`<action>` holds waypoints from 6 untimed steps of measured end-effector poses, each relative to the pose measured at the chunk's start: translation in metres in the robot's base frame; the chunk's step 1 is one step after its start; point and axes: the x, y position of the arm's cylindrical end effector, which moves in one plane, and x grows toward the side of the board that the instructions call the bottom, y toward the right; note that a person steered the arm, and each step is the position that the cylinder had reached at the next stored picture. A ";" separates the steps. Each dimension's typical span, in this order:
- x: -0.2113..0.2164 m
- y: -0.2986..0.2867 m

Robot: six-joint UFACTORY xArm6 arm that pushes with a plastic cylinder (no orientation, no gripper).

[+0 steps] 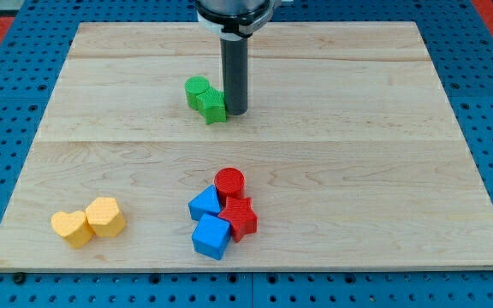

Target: Move your arm diagonal to the left of the green star

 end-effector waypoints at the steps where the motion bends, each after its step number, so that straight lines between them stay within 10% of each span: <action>1: 0.000 -0.014; 3: 0.050 0.014; 6: 0.017 -0.144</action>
